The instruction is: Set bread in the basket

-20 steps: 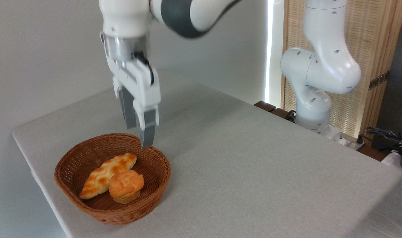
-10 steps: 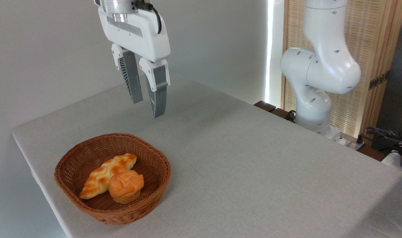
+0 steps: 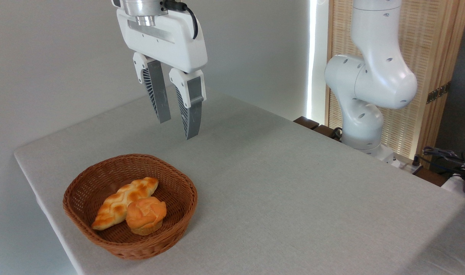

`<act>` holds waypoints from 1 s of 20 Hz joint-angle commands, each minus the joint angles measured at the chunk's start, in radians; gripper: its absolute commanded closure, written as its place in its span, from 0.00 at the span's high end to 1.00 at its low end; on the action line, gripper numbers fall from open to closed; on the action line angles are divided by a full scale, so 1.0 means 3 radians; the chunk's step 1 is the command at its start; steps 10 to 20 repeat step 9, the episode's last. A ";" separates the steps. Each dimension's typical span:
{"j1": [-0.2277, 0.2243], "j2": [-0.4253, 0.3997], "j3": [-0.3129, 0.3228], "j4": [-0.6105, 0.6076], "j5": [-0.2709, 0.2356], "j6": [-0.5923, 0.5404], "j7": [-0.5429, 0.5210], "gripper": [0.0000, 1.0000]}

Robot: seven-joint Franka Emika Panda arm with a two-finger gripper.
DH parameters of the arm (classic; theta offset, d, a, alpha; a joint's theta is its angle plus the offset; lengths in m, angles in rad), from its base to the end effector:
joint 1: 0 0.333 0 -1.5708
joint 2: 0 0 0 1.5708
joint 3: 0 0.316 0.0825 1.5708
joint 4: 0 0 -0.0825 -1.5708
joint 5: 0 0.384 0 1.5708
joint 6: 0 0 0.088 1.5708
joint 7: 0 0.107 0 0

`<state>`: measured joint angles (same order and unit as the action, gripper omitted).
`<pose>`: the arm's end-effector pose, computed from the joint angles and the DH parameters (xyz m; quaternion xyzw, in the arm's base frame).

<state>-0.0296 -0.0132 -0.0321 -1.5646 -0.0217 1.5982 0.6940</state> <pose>0.5524 -0.0365 0.6372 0.9292 -0.3688 0.0255 0.0028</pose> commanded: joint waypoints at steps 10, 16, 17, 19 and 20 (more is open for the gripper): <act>-0.0085 0.0029 0.0056 0.0041 0.0042 -0.0081 -0.0038 1.00; -0.0085 0.0029 0.0056 0.0041 0.0042 -0.0081 -0.0038 1.00; -0.0085 0.0029 0.0056 0.0041 0.0042 -0.0081 -0.0038 1.00; -0.0085 0.0029 0.0056 0.0041 0.0042 -0.0081 -0.0038 1.00; -0.0085 0.0029 0.0056 0.0041 0.0042 -0.0081 -0.0038 1.00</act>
